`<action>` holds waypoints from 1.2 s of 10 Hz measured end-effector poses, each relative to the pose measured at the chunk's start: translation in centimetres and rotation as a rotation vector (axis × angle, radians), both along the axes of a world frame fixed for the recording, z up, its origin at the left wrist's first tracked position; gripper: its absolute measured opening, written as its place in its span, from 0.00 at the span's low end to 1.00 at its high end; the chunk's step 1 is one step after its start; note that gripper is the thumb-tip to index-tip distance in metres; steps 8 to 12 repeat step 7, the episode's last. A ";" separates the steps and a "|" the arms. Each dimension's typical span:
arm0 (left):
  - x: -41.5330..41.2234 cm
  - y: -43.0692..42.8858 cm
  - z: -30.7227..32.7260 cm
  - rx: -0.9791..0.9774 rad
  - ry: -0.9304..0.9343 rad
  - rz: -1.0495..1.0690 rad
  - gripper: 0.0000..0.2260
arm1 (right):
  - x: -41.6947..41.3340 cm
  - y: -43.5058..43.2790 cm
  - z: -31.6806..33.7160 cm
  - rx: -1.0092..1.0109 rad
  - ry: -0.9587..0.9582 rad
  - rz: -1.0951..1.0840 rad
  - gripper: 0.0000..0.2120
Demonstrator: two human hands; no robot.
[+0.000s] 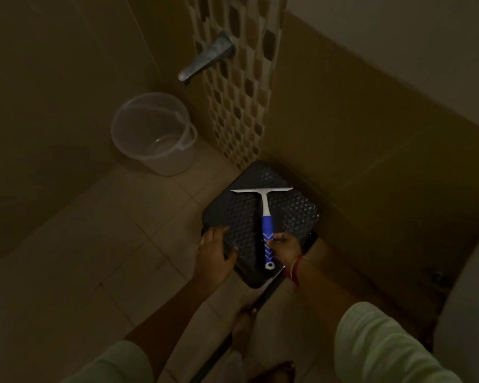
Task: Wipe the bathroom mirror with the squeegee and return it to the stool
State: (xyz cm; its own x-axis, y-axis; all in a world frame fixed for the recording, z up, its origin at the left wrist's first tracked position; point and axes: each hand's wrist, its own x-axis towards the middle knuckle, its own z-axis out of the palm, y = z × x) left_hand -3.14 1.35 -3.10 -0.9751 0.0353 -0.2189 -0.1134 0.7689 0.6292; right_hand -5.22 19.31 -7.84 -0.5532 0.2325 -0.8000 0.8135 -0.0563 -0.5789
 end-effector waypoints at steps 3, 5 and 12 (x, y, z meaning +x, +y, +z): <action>0.2 0.6 -1.7 0.002 0.014 -0.022 0.22 | 1.6 -0.8 -3.5 0.196 0.002 0.008 0.04; 0.1 1.3 -1.5 0.035 0.007 -0.045 0.22 | 2.0 -0.9 -3.7 0.146 0.011 -0.043 0.09; 1.6 3.3 4.1 0.125 0.063 -0.031 0.22 | 3.7 -1.9 2.8 0.066 0.136 -0.179 0.11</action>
